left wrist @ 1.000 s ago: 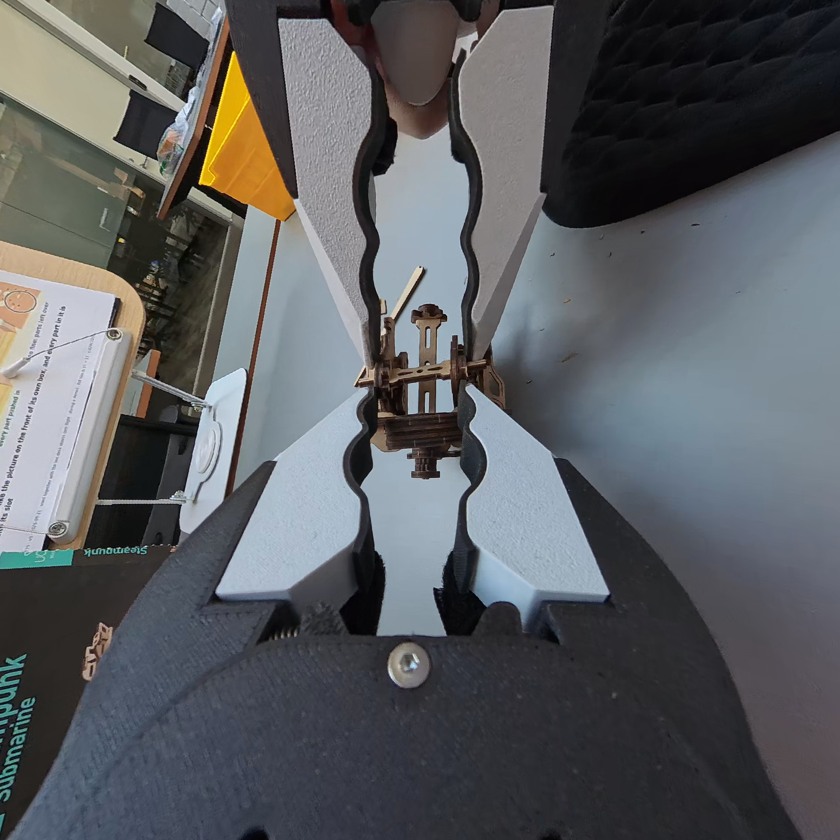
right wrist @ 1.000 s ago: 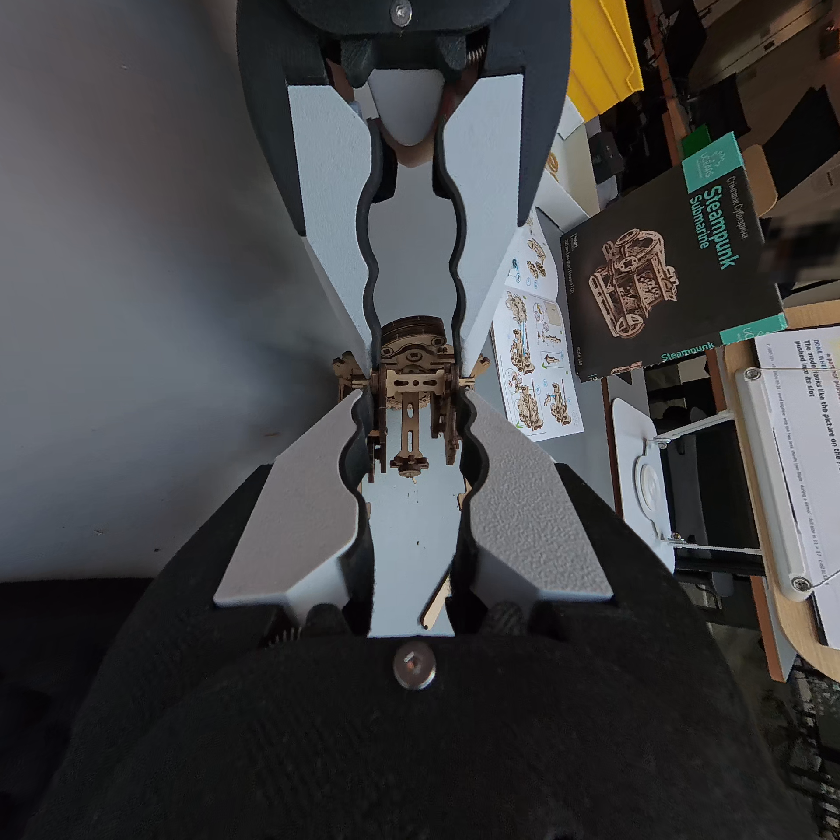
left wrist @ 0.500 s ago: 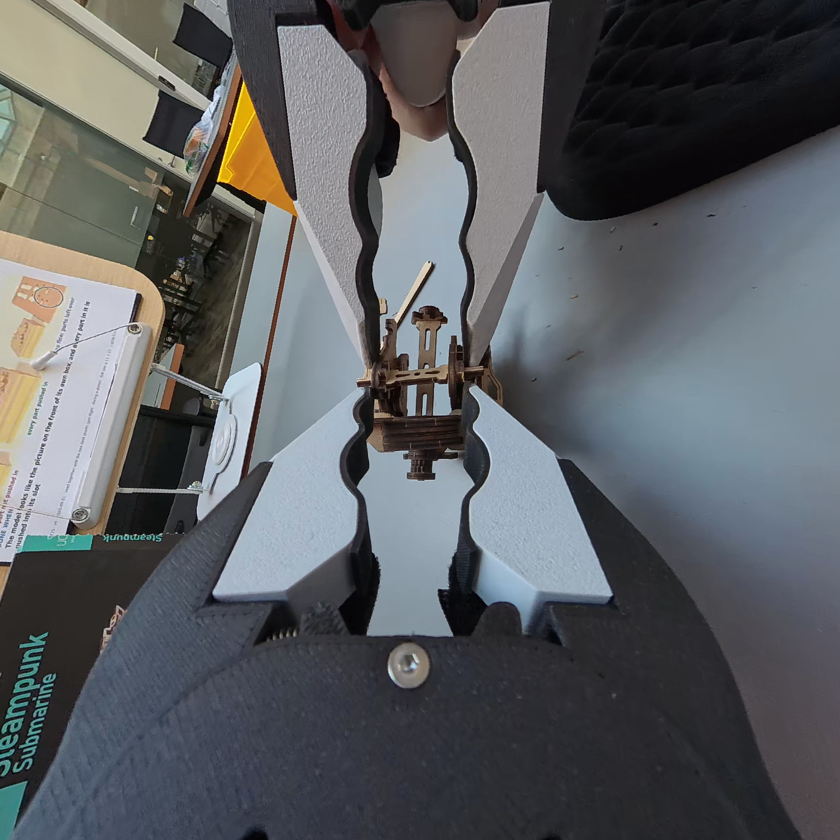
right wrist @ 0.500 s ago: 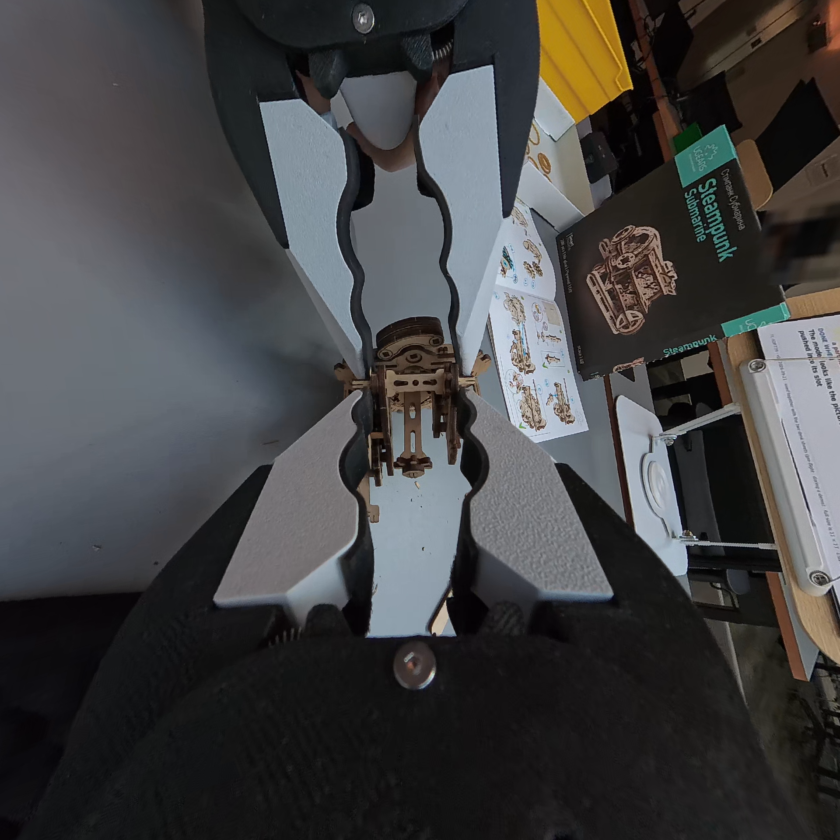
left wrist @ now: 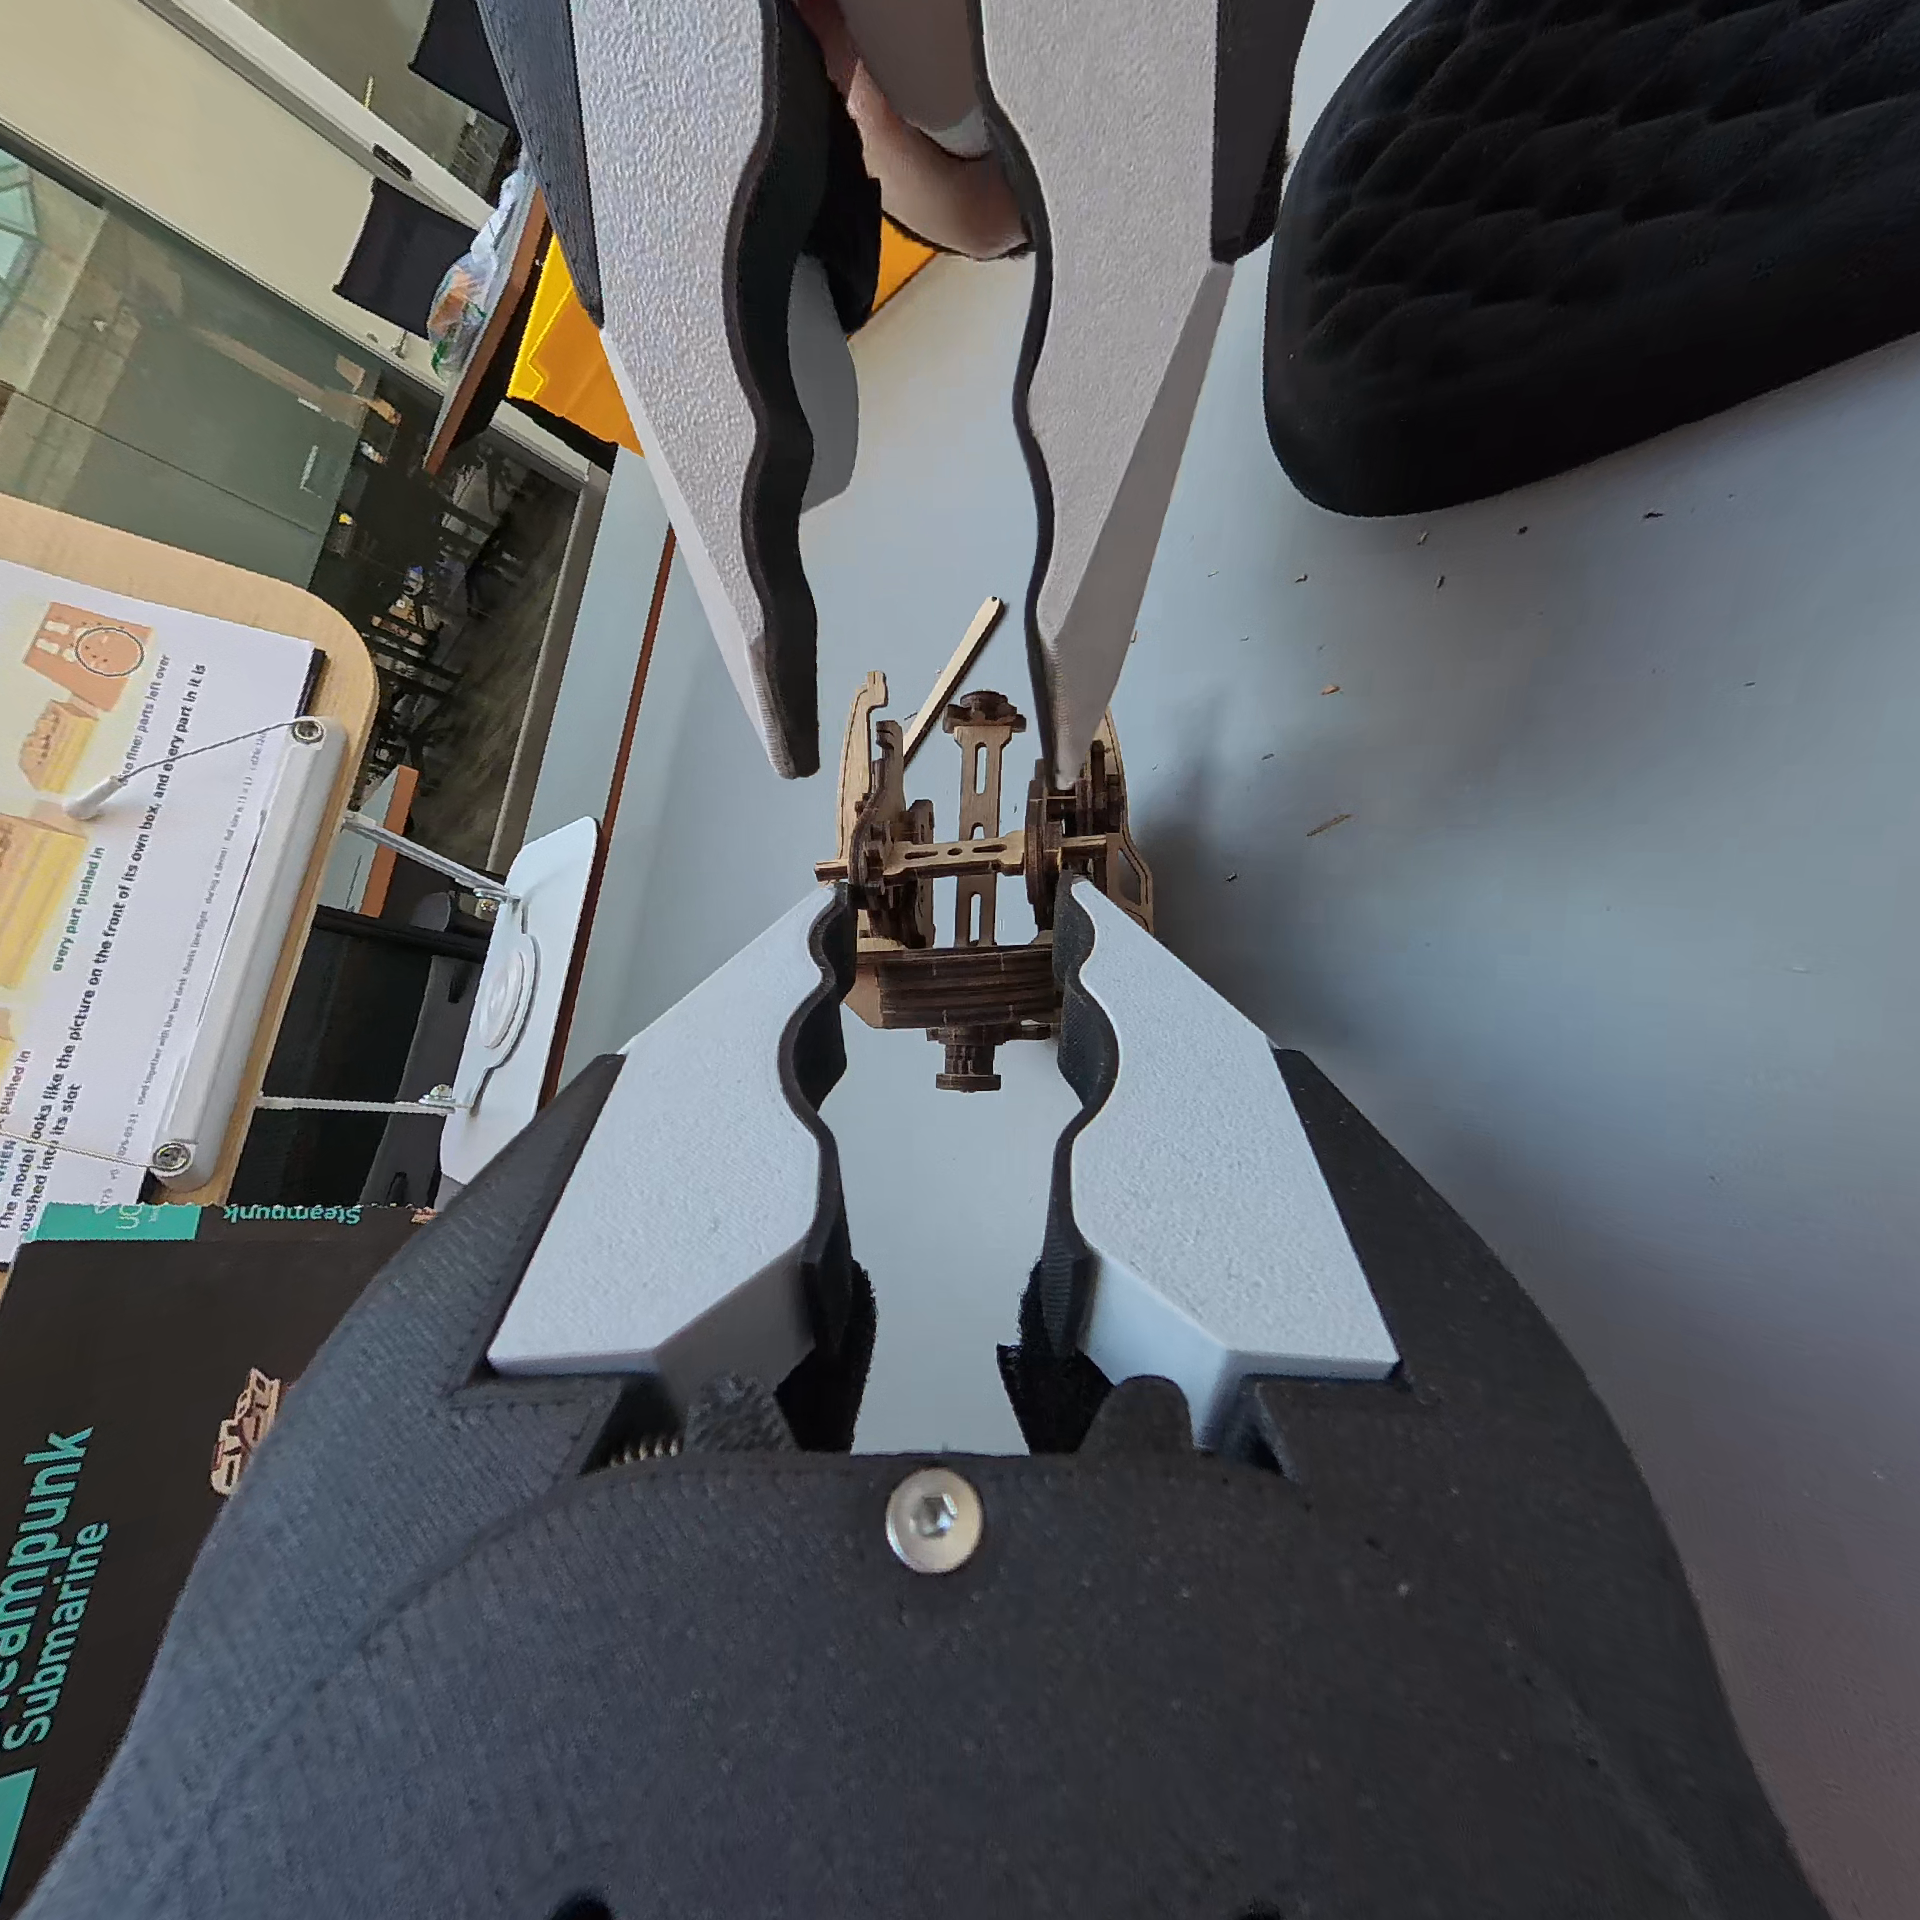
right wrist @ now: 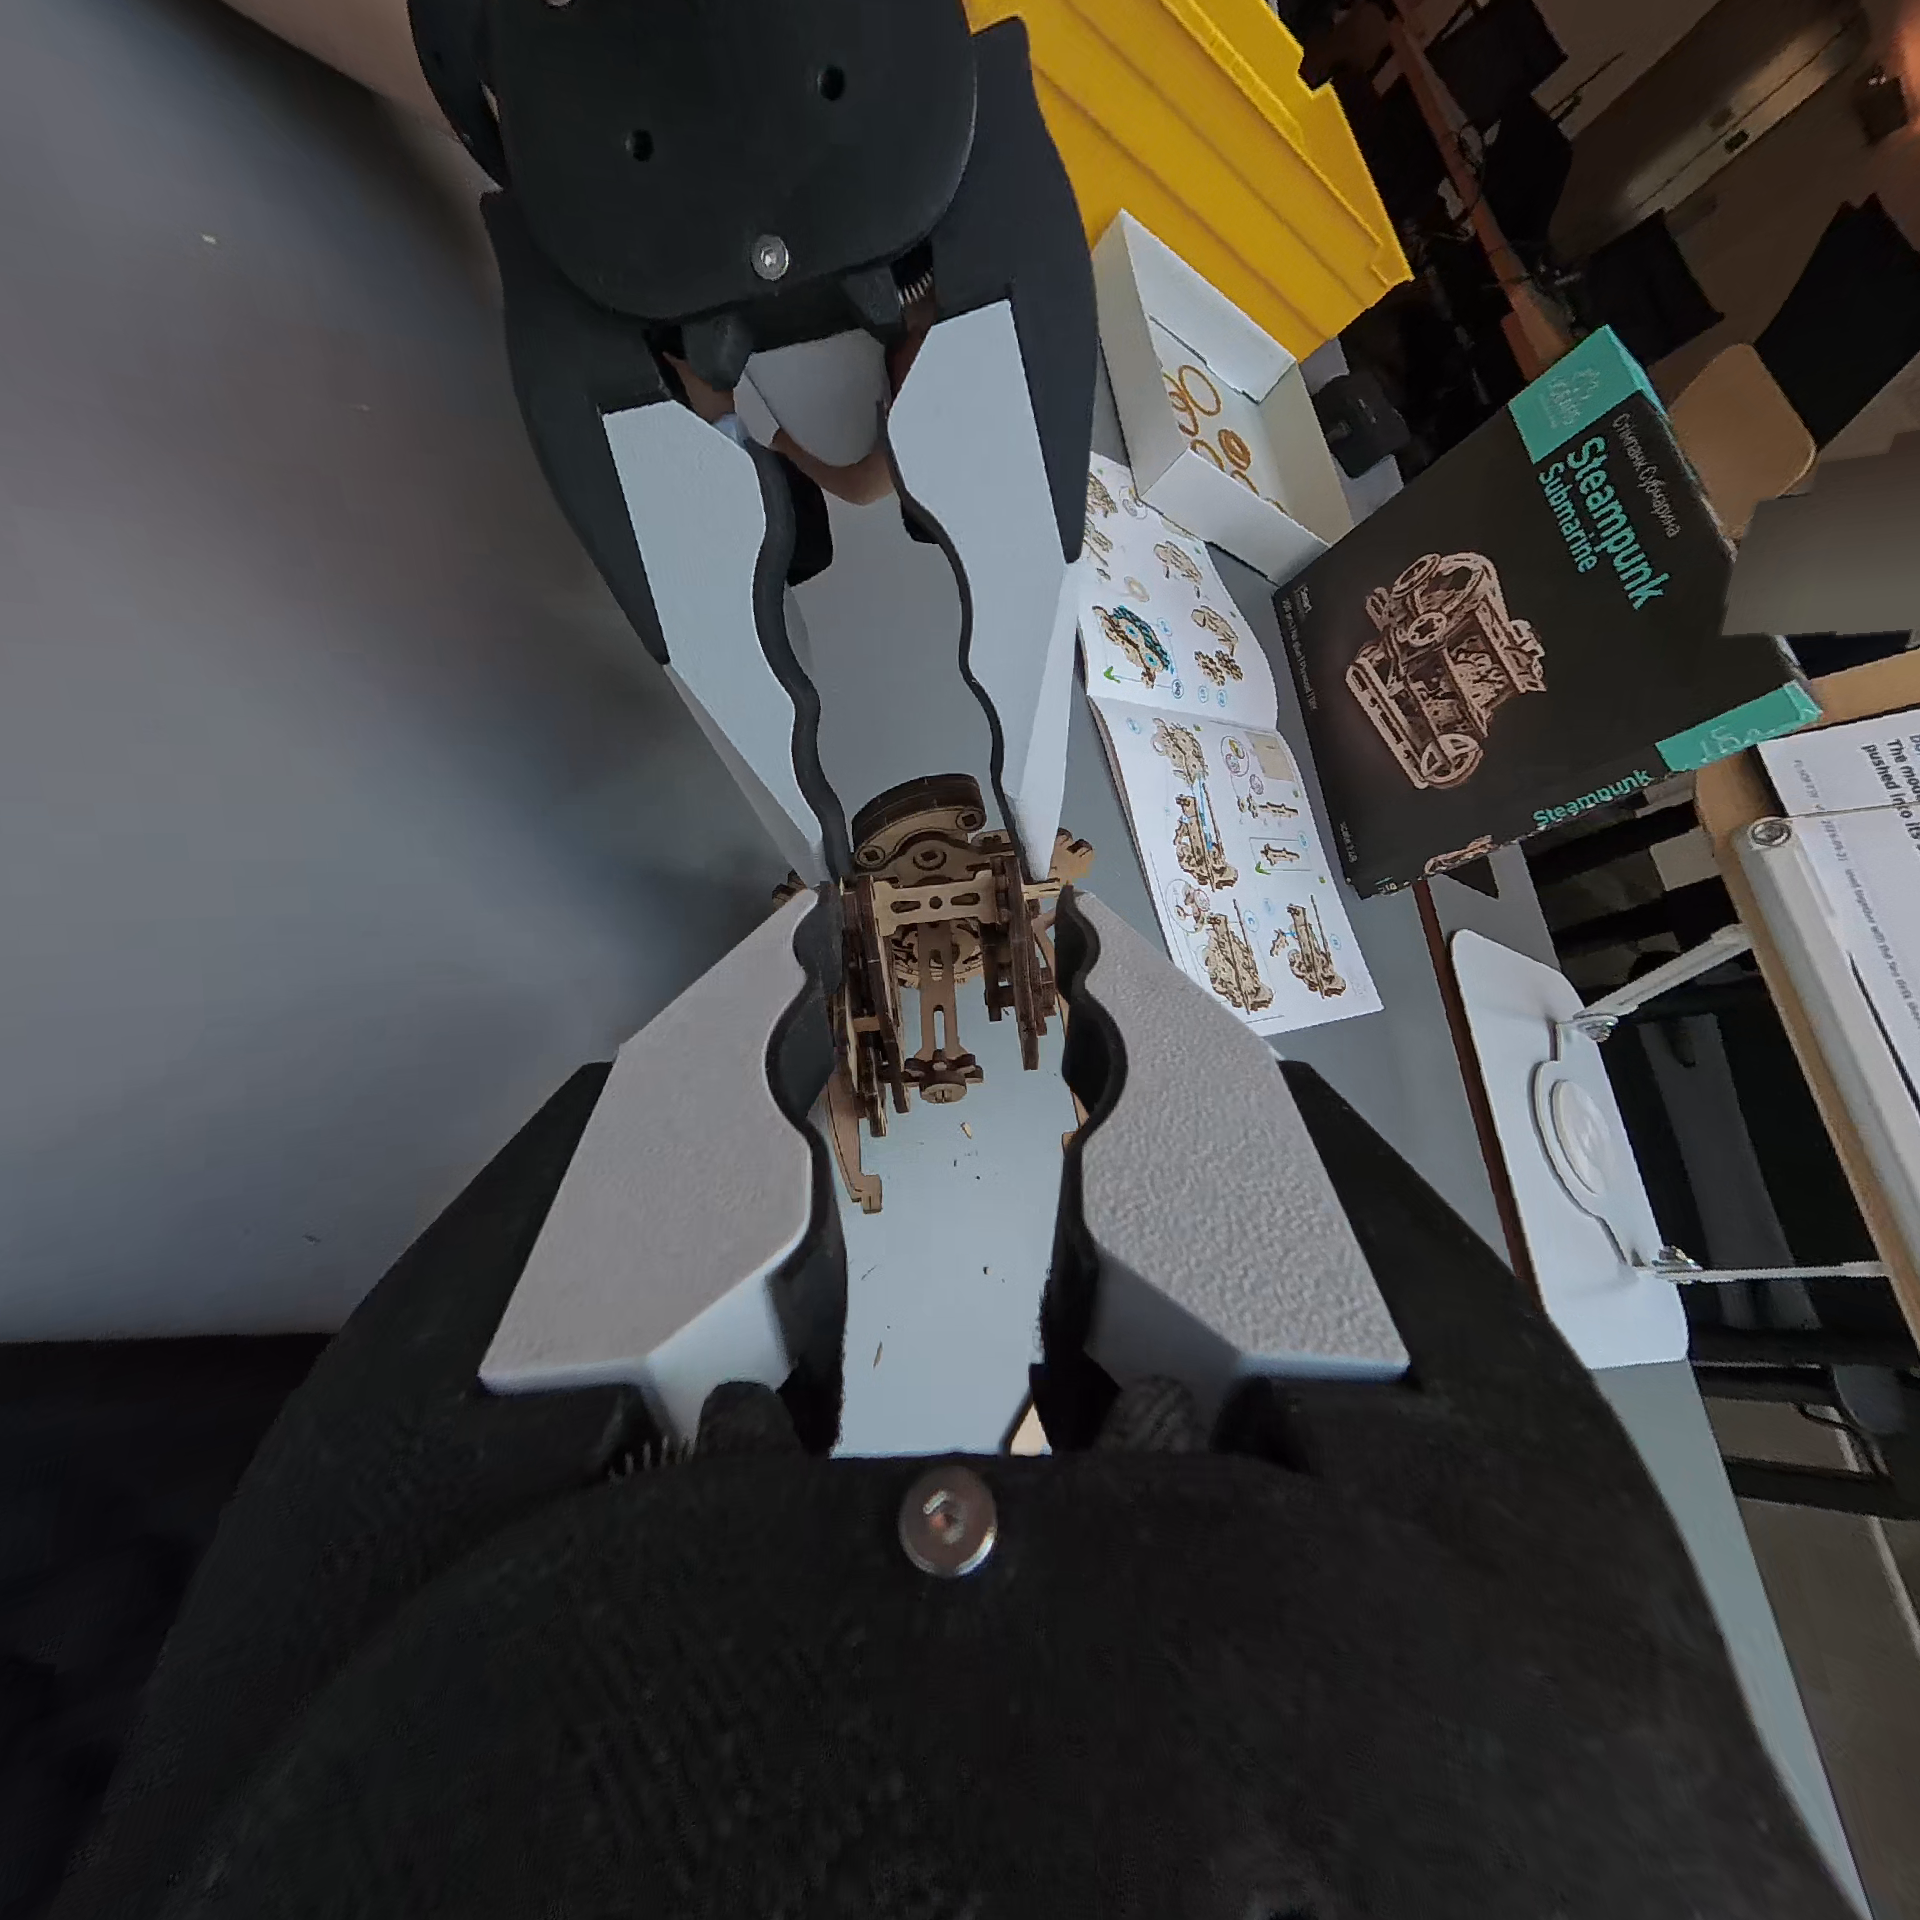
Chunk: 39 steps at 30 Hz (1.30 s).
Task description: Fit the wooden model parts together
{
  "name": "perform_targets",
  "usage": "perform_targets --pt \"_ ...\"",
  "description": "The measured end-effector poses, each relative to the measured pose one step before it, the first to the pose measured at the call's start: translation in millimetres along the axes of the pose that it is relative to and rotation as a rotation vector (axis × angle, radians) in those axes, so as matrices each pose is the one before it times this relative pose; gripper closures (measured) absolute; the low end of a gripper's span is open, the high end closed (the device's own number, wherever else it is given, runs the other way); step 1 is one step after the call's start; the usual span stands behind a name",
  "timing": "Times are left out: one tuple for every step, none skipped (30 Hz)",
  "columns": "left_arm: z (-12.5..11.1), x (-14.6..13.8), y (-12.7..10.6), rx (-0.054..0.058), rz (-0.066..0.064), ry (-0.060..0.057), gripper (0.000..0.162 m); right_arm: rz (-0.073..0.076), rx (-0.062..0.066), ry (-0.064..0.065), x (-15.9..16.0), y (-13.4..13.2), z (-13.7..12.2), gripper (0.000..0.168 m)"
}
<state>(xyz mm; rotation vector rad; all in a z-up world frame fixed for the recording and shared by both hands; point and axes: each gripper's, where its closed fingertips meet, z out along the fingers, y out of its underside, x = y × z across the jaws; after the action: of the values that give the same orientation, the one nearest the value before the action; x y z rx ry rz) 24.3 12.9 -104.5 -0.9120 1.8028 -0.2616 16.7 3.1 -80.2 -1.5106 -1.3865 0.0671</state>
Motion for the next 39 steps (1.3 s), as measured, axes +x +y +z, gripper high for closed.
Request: perform_targets --pt "0.24 -0.16 -0.27 0.0006 -0.0018 -0.0002 0.125 0.0076 -0.0040 -0.0008 -0.22 1.06 1.44 0.129" --pt "0.14 0.05 -0.17 0.0010 -0.0019 0.0005 0.125 -0.0041 -0.0144 0.0077 0.47 2.79 1.90 0.129" --pt "-0.02 -0.08 -0.14 0.0006 -0.0024 -0.0003 0.125 -0.0087 -0.0106 0.0109 0.54 2.26 1.70 0.129" --pt "0.05 -0.25 0.18 -0.0004 -0.0055 -0.0004 0.125 -0.0032 -0.0043 0.0060 0.34 1.64 1.16 0.132" --pt "-0.04 -0.41 0.30 -0.0004 -0.0128 0.0012 0.125 0.0047 -0.0054 -0.0055 -0.56 1.82 0.69 0.133" --pt "0.00 -0.78 0.58 -0.0007 -0.0199 0.0032 0.126 0.0092 -0.0026 -0.0038 0.39 1.45 0.18 0.133" --pt "-0.33 -1.18 0.46 -0.0010 -0.0226 0.0044 0.125 0.0110 0.0061 -0.0054 0.30 0.29 -0.48 0.132" --pt "-0.50 -1.48 0.46 -0.0011 -0.0233 0.0048 0.126 0.0205 0.0113 -0.0131 -0.28 -0.76 -0.96 0.133" --pt "-0.62 -1.28 0.01 0.0012 -0.0251 0.0061 0.126 0.0298 0.0067 -0.0150 0.06 -0.13 -0.67 0.134" --pt "-0.89 -0.63 -0.67 0.0056 -0.0265 0.0100 0.126 0.0228 0.0057 -0.0056 1.25 0.04 -1.00 0.136" --pt "-1.13 0.57 -1.39 0.0090 -0.0288 0.0179 0.126 0.0099 0.0067 -0.0047 0.64 -0.02 -0.99 0.139" --pt "-1.38 1.18 -1.72 0.0100 -0.0358 0.0235 0.126 0.0050 0.0027 -0.0138 -1.12 0.36 -0.85 0.143" --pt "-1.37 1.36 -1.64 0.0089 -0.0417 0.0265 0.126 0.0048 0.0012 -0.0099 -0.82 0.08 -0.69 0.144" --pt "-1.29 1.48 -1.09 0.0071 -0.0424 0.0288 0.126 0.0043 0.0073 -0.0059 -0.58 -1.19 -0.57 0.145" --pt "-0.99 1.80 -0.27 0.0041 -0.0427 0.0307 0.126 0.0077 0.0141 -0.0197 -2.69 -2.59 -0.66 0.149" --pt "-0.74 1.50 0.62 0.0001 -0.0446 0.0305 0.126 0.0120 0.0175 -0.0314 -4.46 -3.02 -0.44 0.152" --pt "-0.60 1.33 0.25 0.0031 -0.0428 0.0278 0.127 0.0168 0.0080 -0.0286 -3.72 -1.11 0.41 0.153" --pt "-0.94 1.39 -0.83 0.0122 -0.0382 0.0267 0.127 0.0226 -0.0027 -0.0219 -2.21 0.87 1.24 0.154" --pt "-0.77 2.77 -1.07 0.0105 -0.0373 0.0352 0.127 0.0224 0.0026 -0.0184 -1.82 0.63 1.57 0.155" --pt "-0.45 2.35 -0.28 0.0035 -0.0345 0.0315 0.127 0.0249 0.0033 -0.0222 -2.25 0.86 1.70 0.157" --pt "-0.16 -0.13 0.84 -0.0008 -0.0223 0.0131 0.127 0.0373 0.0094 -0.0235 -1.60 -0.13 1.27 0.160" --pt "-0.33 -0.74 0.20 0.0047 -0.0093 0.0052 0.127 0.0396 0.0088 -0.0284 -1.81 -0.20 0.56 0.167" --pt "-0.41 0.26 0.28 0.0028 -0.0060 0.0084 0.126 0.0386 0.0120 -0.0186 -0.27 -0.77 -0.18 0.167" --pt "-0.34 0.15 0.18 -0.0002 -0.0085 0.0066 0.126 0.0395 0.0132 -0.0219 -0.42 -0.84 -0.23 0.167" --pt "-0.06 0.03 -0.03 -0.0005 -0.0059 0.0039 0.126 0.0349 0.0129 -0.0207 -0.30 -0.29 -0.10 0.168" --pt "0.12 0.07 -0.05 0.0014 -0.0017 0.0017 0.126 0.0261 0.0136 -0.0187 -0.27 0.06 -0.18 0.168" --pt "0.27 0.29 -0.16 0.0023 0.0004 0.0015 0.126 0.0222 0.0122 -0.0183 -0.20 0.18 -0.47 0.168" --pt "0.18 0.04 -0.06 0.0008 0.0002 0.0011 0.126 0.0234 0.0123 -0.0176 -0.19 -0.16 -0.57 0.168" --pt "-0.12 -0.08 0.11 -0.0002 0.0011 0.0013 0.126 0.0268 0.0091 -0.0154 0.19 -0.02 -0.26 0.168" --pt "-0.30 -0.17 0.39 -0.0003 0.0014 0.0031 0.126 0.0269 0.0088 -0.0120 0.55 -0.08 0.09 0.168" --pt "-0.49 0.47 0.42 -0.0002 -0.0035 0.0087 0.126 0.0240 0.0093 -0.0154 -0.50 -0.37 0.16 0.168" --pt "-0.56 0.74 0.30 0.0001 -0.0145 0.0132 0.126 0.0176 0.0073 -0.0139 -0.78 -0.56 0.35 0.168" --pt "-0.49 0.33 0.34 0.0009 -0.0242 0.0140 0.126 0.0116 0.0051 -0.0063 -0.15 -0.42 0.48 0.168" --pt "-0.46 0.21 0.25 0.0029 -0.0284 0.0144 0.126 0.0045 0.0049 -0.0033 -0.35 -0.66 0.39 0.168" --pt "-0.40 -0.14 0.26 0.0035 -0.0294 0.0128 0.126 0.0058 0.0037 -0.0010 -0.04 -0.61 0.29 0.168" --pt "-0.48 -0.60 0.35 0.0020 -0.0226 0.0072 0.126 0.0073 0.0010 0.0002 0.20 -0.28 0.15 0.168" --pt "-0.99 -1.52 0.08 0.0017 -0.0116 -0.0023 0.126 0.0034 0.0037 0.0051 0.77 -0.61 -0.13 0.168" --pt "-1.66 -2.29 -0.79 0.0041 -0.0011 -0.0114 0.123 0.0056 0.0043 0.0065 1.09 -0.74 -0.34 0.168" --pt "-2.65 -1.93 -1.46 0.0051 0.0048 -0.0112 0.119 0.0063 0.0022 0.0066 1.28 -0.24 -0.30 0.168"
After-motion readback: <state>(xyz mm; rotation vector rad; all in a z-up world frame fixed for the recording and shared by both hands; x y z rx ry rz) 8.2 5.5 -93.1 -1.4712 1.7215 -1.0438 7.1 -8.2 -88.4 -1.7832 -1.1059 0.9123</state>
